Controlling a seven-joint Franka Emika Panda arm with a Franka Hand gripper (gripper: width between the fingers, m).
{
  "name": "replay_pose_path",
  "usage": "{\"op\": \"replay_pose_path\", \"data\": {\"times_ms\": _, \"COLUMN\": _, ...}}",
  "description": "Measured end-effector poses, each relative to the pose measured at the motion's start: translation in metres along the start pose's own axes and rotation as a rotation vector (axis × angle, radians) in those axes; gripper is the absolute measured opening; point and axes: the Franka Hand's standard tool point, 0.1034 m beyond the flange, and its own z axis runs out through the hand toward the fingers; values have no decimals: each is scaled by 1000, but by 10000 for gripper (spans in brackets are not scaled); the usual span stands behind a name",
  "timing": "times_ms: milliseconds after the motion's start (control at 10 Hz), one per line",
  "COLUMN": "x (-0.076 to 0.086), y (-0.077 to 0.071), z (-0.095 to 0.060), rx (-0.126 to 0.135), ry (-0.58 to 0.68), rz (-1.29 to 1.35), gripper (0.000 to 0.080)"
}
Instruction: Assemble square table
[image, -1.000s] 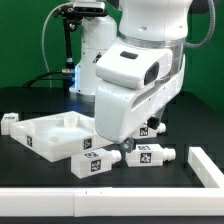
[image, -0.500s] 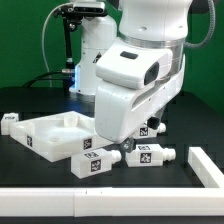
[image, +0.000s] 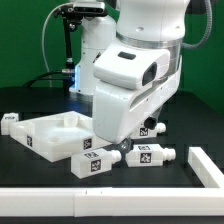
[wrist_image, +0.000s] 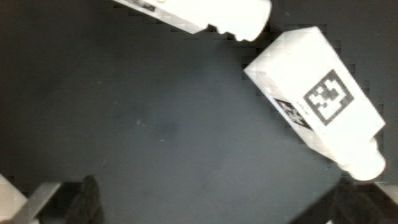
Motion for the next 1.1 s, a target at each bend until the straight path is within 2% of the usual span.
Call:
{"op": "replay_pose_path", "data": {"times_ms": 100, "x": 0, "y": 0, "z": 0, "rx": 0, "ry": 0, "rz": 0, "gripper": 650}}
{"op": "replay_pose_path", "data": {"times_ms": 200, "x": -3, "y": 4, "z": 1, "rx": -15, "ry": 14, "rz": -39, "gripper": 650}}
{"op": "replay_pose_path", "data": {"times_ms": 300, "x": -31, "y": 16, "z": 12, "rx": -66, "ry": 58, "rz": -103, "gripper": 650}}
{"op": "replay_pose_path", "data": {"times_ms": 400, "x": -61, "y": 22, "z": 28, "rx": -75, "ry": 68, "rz": -109, "gripper": 650}}
{"op": "replay_pose_path", "data": {"times_ms": 500, "x": -69, "y": 28, "z": 31, "rx": -93, "ry": 79, "rz": -118, "gripper": 650}}
{"op": "replay_pose_path", "data": {"times_ms": 600, "x": -73, "y": 31, "z": 28, "rx": -93, "ry": 80, "rz": -113, "gripper": 650}}
{"op": "replay_pose_path", "data": {"times_ms": 800, "x": -71, "y": 29, "z": 30, "rx": -90, "ry": 78, "rz": -118, "gripper": 650}}
{"op": "replay_pose_path", "data": {"times_ms": 900, "x": -70, "y": 31, "z": 31, "rx": -118, "ry": 88, "rz": -173, "gripper": 650}}
{"op": "replay_pose_path", "data": {"times_ms": 1100, "x": -64, "y": 27, "z": 39, "rx": -210, "ry": 95, "rz": -364, "gripper": 650}}
